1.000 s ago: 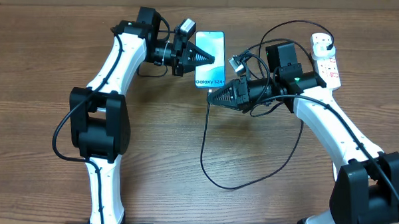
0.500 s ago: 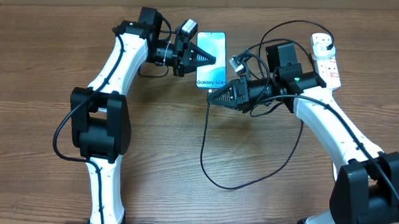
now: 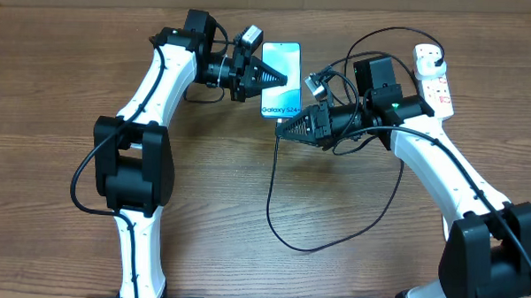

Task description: Plug charger to phone and switch on socket

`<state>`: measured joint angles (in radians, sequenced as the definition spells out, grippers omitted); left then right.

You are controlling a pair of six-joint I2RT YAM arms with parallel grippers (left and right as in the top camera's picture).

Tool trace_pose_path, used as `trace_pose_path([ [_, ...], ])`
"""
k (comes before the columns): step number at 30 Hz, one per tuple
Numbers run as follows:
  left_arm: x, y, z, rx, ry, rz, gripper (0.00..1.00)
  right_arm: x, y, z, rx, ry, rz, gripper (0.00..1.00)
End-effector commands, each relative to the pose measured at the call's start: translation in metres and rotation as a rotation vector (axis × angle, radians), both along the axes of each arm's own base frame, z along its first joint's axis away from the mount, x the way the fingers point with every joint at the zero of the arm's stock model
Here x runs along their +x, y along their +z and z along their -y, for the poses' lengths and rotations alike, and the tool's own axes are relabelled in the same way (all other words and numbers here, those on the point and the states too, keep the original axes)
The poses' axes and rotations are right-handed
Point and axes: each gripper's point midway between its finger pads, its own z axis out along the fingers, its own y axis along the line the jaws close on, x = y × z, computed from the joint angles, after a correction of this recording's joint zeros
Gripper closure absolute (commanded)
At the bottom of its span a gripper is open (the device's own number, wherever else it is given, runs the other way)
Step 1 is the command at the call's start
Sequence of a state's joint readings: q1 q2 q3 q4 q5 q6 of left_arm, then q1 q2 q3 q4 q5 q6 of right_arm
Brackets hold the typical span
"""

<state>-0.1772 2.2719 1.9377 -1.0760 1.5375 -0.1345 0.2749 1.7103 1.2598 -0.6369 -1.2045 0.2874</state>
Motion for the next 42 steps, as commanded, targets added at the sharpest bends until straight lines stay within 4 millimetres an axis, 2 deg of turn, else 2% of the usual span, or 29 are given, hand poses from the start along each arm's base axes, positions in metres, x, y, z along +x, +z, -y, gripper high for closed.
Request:
trace_pose_path([
  [1,-0.0016,0.0135,0.001,-0.055,-0.011,0.051,0.96,0.0027,0.0019,0.0022,0.01,-0.003,0.008,0.96],
  [15,-0.0016,0.0135,0.001,-0.052,-0.011,0.034,0.96,0.004,0.0016,0.0038,0.009,-0.008,0.008,0.96],
  [25,-0.0016,0.0135,0.001,-0.05,-0.011,0.026,0.96,-0.0022,-0.0006,-0.0029,-0.002,0.01,0.004,0.96],
  [42,-0.0016,0.0135,0.001,-0.052,-0.011,0.035,0.96,0.0022,-0.0046,-0.0019,-0.028,-0.007,0.02,0.96],
])
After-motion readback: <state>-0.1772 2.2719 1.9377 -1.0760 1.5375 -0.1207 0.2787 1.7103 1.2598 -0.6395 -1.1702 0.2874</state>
